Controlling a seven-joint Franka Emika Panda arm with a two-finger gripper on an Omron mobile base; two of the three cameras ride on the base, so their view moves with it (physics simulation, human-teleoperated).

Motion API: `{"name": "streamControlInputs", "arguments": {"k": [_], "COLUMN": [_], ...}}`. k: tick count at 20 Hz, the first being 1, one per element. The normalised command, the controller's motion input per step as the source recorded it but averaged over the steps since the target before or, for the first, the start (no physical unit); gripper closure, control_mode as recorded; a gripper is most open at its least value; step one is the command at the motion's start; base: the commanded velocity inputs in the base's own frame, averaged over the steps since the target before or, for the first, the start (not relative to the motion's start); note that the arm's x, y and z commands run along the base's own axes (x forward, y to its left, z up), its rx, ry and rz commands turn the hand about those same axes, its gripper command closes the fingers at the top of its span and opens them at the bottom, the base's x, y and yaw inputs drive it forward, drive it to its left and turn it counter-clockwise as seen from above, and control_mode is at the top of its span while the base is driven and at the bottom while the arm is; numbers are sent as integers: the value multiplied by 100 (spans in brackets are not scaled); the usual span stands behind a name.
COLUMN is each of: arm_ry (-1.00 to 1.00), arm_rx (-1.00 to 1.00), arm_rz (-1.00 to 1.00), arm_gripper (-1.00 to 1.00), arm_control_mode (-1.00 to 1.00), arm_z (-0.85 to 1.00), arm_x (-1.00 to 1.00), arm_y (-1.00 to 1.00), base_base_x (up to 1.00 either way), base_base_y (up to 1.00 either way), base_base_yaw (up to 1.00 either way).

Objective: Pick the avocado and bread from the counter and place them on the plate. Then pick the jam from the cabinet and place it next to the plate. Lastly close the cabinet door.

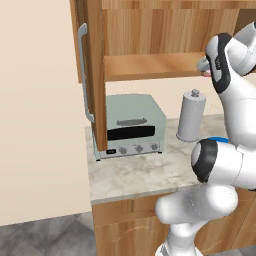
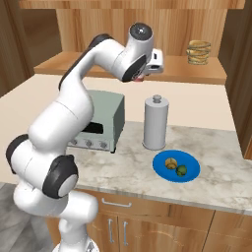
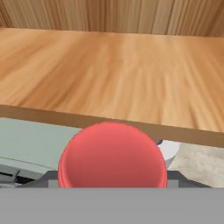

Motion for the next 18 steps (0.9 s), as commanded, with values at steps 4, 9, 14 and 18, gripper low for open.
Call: {"name": "streamControlInputs", "arguments": {"k": [4, 9, 14, 18], "arm_ry": [0, 0, 0, 0], "arm_rx": [0, -5, -5, 0], "arm_rz": [0, 0, 0, 0], "arm_gripper": [100, 100, 100, 100], "arm_control_mode": [-100, -100, -100, -100], "arm_z": [-11, -42, -63, -63], "arm_x": [-71, -63, -49, -31], "arm_y": [-7, 5, 13, 16], "base_base_x": [0, 0, 0, 0], "base_base_y": [0, 0, 0, 0], "base_base_yaw": [0, 0, 0, 0]}}
